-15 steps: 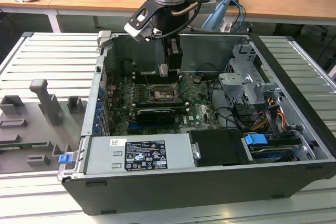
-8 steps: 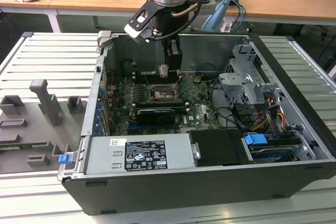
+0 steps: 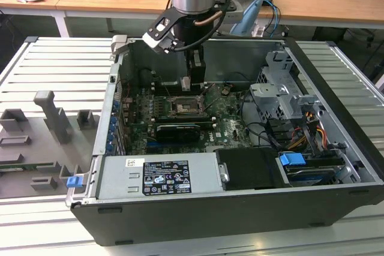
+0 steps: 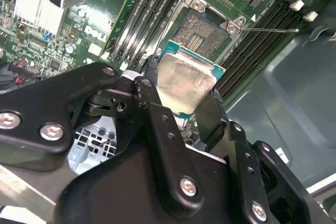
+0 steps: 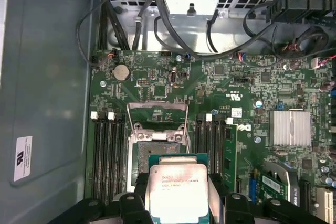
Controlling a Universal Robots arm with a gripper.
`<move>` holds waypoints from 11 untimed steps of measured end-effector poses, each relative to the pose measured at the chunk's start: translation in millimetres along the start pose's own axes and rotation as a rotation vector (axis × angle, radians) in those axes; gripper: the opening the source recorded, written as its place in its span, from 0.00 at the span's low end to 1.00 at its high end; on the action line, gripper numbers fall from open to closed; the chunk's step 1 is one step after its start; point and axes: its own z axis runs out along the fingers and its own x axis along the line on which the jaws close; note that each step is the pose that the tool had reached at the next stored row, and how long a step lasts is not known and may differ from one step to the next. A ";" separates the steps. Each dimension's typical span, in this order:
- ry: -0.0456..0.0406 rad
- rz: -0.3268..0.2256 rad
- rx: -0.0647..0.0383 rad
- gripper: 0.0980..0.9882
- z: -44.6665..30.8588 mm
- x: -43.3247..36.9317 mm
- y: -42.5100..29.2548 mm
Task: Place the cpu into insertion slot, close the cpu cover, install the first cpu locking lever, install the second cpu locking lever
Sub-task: 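Place the cpu into insertion slot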
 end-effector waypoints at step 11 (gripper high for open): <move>-0.0022 0.005 0.000 0.48 15.8 1.2 -1.4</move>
